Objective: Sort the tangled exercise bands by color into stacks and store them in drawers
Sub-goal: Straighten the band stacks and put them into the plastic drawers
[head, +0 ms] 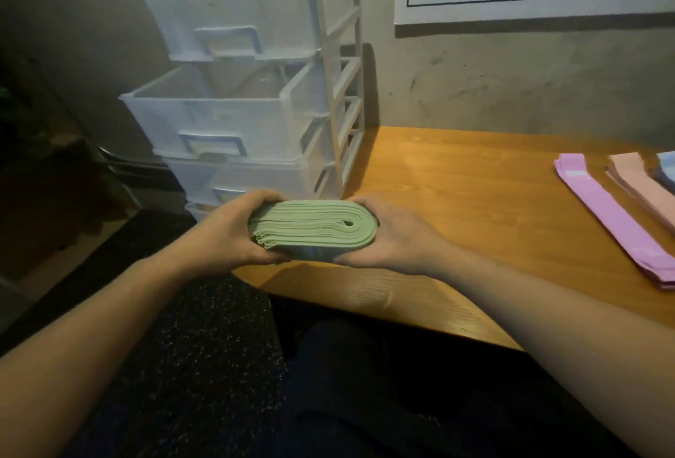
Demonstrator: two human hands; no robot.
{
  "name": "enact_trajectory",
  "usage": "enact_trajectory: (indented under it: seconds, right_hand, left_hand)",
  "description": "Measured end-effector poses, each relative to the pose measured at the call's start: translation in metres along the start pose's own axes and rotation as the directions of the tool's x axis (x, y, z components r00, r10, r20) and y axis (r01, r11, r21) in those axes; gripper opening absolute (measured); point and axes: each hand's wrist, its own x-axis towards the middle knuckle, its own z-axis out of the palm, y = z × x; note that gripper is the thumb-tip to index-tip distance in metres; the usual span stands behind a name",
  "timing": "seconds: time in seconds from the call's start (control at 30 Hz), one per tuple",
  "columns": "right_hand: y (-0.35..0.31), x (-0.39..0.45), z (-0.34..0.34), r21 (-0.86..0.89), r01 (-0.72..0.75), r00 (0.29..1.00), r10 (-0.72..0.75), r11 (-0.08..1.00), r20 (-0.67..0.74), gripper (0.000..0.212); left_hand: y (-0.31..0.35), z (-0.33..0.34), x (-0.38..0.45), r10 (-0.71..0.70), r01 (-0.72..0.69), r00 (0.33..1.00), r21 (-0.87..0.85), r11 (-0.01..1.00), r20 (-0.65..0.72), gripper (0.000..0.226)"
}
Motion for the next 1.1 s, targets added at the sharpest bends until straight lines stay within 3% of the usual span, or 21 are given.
enact_trajectory:
  seconds: [0.17, 0.33, 0.53, 0.77, 1.1]
  right_hand:
    - [-0.033, 0.031, 0.032, -0.089, 0.061, 0.998, -0.060, 0.994, 0.012, 0.074]
    - [-0.041, 0.051, 0.044, -0.068, 0.072, 0.997, -0.074, 0.995, -0.030, 0.068]
    - [-0.037, 0.068, 0.040, -0.104, 0.025, 0.999, -0.029, 0.994, -0.042, 0.062]
    - [-0.033, 0.084, 0.034, -0.122, -0.066, 0.998, 0.064, 0.990, -0.022, 0.074]
    - [-0.043, 0.063, 0.044, -0.049, -0.047, 0.998, 0.049, 0.998, 0.028, 0.067]
  left_hand:
    - [-0.040, -0.028, -0.018, -0.059, 0.059, 0.998, 0.022, 0.998, -0.033, 0.071]
    - [-0.067, -0.032, -0.012, -0.074, 0.073, 0.996, -0.023, 0.997, -0.057, 0.070]
    - [-0.078, -0.033, 0.011, -0.089, 0.091, 0.995, -0.074, 0.993, 0.035, 0.076]
    - [-0.082, -0.034, 0.029, -0.094, 0.101, 0.992, -0.088, 0.991, 0.083, 0.079]
    - [-0.077, -0.031, -0.007, -0.079, 0.091, 0.990, -0.102, 0.991, 0.117, 0.063]
